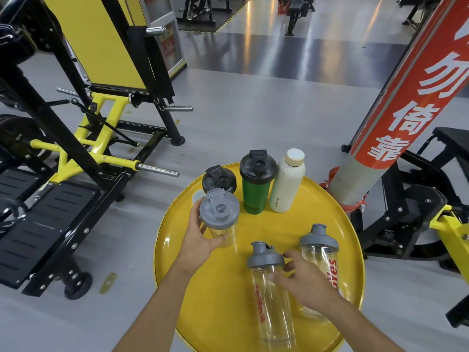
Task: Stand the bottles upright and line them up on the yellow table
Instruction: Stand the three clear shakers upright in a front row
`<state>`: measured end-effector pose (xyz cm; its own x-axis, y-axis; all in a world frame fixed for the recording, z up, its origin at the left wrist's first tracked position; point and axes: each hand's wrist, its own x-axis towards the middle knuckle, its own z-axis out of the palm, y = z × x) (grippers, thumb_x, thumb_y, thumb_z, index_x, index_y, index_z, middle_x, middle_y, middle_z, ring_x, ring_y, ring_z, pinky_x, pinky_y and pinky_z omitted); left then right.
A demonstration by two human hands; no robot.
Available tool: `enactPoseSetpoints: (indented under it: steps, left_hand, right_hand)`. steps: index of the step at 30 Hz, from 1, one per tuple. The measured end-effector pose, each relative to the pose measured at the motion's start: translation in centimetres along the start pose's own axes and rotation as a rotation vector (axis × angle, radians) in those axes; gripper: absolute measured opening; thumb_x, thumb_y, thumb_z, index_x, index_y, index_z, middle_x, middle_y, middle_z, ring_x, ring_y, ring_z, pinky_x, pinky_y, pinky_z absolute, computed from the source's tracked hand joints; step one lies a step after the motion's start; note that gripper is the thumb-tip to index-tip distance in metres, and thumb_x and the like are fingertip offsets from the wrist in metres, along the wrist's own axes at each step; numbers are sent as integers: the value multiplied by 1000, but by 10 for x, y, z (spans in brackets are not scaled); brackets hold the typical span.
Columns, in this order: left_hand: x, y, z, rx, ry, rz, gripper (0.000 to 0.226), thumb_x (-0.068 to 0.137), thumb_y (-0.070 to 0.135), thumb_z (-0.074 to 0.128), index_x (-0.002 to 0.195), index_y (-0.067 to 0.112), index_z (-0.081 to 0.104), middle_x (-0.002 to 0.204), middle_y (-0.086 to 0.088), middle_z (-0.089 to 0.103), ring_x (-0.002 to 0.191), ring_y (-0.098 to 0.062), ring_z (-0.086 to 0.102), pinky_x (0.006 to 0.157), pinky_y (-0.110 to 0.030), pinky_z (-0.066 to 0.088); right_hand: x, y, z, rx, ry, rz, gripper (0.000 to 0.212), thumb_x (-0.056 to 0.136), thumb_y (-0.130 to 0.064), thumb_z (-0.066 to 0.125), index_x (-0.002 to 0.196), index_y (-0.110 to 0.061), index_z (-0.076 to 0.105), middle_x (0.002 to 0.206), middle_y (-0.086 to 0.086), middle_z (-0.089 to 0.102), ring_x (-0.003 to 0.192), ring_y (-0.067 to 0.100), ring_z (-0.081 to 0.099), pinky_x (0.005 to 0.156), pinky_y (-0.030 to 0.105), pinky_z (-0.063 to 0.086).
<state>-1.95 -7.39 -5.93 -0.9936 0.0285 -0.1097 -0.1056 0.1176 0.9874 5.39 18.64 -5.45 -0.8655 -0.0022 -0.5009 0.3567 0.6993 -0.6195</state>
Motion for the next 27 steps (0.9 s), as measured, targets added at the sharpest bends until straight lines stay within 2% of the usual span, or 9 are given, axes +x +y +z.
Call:
enactPoseSetpoints:
  steps: [3,6,9,13,15,18,20,23,27]
  left_hand:
    - [-6,-6,-1,5,11,-19,102,74,-2,84,149,42,30,145,22,46,133,1,46,106,-23,43]
    - [-17,-13,0,2,27,-40,101,74,1,85,149,40,29,147,23,41,135,1,43,109,-27,40]
    - [-29,-21,2,2,39,-52,100,75,2,85,148,41,30,144,24,44,133,2,44,106,-25,42]
    - [-43,-31,3,-5,52,-96,103,73,5,87,151,39,28,146,19,45,135,0,44,109,-29,40]
    - [-49,-35,2,-7,61,-114,104,73,7,88,151,40,28,146,18,44,135,0,44,110,-30,39]
    - [-56,-37,0,-1,70,-125,103,71,13,89,150,41,29,146,19,44,135,1,44,108,-29,39]
    - [-58,-38,-1,4,76,-131,103,72,11,88,150,40,29,147,18,45,135,0,44,107,-29,40]
    - [-62,-41,-1,8,92,-146,101,73,6,87,150,39,30,146,16,46,134,-1,46,107,-29,41]
    - [-65,-42,3,4,130,-179,93,77,3,83,149,36,34,144,13,49,131,-6,50,109,-36,43]
  right_hand:
    - [-1,-6,6,-12,-35,48,95,74,-68,72,146,-20,35,112,-2,64,96,14,65,79,31,54]
    - [-1,-11,13,-51,-31,73,106,59,-80,73,138,-18,38,105,-3,64,93,16,65,73,31,52]
    - [1,-16,20,-79,-49,79,105,51,-85,71,128,-20,39,99,-4,63,92,17,66,69,32,51]
    - [3,-25,23,-96,-60,73,92,55,-76,76,121,-23,41,99,-5,64,90,15,66,79,38,56]
    - [6,-28,23,-100,-47,63,96,54,-76,75,128,-23,41,98,-6,64,89,15,66,79,38,56]
    - [11,-32,20,-73,6,20,107,60,-73,76,144,-25,32,95,-10,64,90,15,66,74,36,53]
    - [16,-35,15,-8,54,-5,111,63,-70,78,151,-25,27,100,-10,64,93,15,65,77,37,53]
    - [25,-39,8,99,114,-41,120,59,-71,80,155,-31,20,115,-10,64,99,14,65,84,40,55]
    - [30,-44,4,194,191,-116,116,57,-69,82,151,-43,18,113,-15,61,103,11,63,87,45,56]
